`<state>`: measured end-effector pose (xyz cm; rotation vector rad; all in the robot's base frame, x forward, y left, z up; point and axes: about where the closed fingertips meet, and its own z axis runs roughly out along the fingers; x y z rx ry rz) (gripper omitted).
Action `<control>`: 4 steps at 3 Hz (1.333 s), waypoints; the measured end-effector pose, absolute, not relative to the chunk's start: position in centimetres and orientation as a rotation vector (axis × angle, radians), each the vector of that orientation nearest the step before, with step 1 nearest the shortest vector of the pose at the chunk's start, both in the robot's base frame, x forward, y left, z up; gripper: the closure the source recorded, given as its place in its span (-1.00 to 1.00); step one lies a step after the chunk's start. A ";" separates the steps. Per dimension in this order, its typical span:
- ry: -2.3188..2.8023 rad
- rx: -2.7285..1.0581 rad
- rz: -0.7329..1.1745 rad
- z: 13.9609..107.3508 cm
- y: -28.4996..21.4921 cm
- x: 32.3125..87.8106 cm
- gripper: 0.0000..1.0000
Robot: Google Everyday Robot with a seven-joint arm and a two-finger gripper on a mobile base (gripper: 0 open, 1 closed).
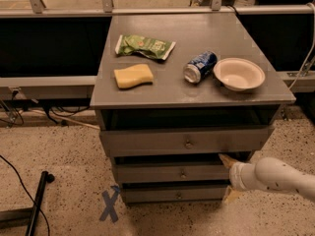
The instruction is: Open middle drawer
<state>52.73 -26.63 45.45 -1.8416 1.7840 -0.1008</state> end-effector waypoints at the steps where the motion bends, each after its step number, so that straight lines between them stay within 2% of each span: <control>1: 1.808 -1.829 -0.078 44.1 -26.7 53.9 -1.00; 2: 1.811 -1.829 -0.081 43.1 -26.4 55.1 -1.00; 4: 1.858 -1.810 -0.051 41.6 -27.3 55.9 -0.30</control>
Offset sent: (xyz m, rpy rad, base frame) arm 0.0394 0.0016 -0.0314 0.0002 0.0154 -0.0238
